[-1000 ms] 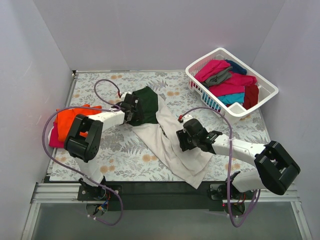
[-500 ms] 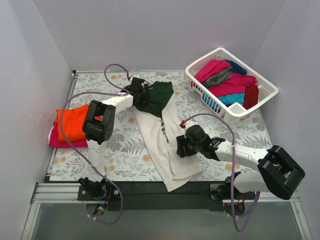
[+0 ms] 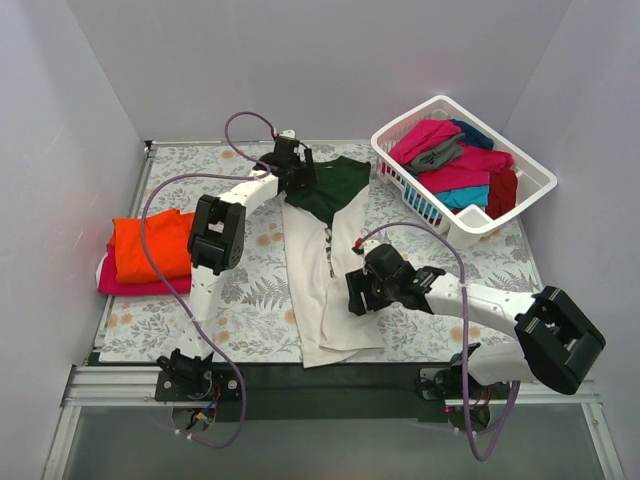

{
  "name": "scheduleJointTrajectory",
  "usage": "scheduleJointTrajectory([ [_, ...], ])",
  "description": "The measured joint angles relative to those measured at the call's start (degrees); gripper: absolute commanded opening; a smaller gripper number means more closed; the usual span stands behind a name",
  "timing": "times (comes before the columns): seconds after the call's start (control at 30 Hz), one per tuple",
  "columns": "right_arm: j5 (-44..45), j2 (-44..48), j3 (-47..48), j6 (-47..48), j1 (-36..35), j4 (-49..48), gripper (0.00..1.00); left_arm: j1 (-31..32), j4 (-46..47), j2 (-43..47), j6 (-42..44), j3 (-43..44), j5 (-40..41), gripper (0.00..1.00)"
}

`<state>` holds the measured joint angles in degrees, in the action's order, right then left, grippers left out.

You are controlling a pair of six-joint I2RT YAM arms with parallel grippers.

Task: Fold and stack the t-shirts
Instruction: Fold the tshirt

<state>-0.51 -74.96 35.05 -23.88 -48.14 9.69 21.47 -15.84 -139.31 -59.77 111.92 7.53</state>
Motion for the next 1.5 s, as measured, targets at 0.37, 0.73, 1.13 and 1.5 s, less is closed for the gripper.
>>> scheduleJointTrajectory([
  [0.37, 6.0, -3.7, 16.3, 7.1, 3.3, 3.2, 0.64, 1.3, 3.6, 13.9, 0.7, -18.6, -1.2, 0.80],
  [0.73, 6.3, -23.2, 25.6, 13.0, 7.3, -0.1, 0.63, 5.4, 11.5, 23.4, -4.2, -32.3, -5.9, 0.80],
  [1.13, 2.9, -36.2, 36.3, 14.0, 9.2, -2.6, 0.63, 1.6, 9.7, 11.3, -5.9, -20.0, -9.9, 0.80],
  [1.5, -3.6, -46.3, 50.1, 14.7, 12.4, -3.4, 0.61, -2.9, 8.3, 0.1, -5.4, -3.0, -14.3, 0.80],
])
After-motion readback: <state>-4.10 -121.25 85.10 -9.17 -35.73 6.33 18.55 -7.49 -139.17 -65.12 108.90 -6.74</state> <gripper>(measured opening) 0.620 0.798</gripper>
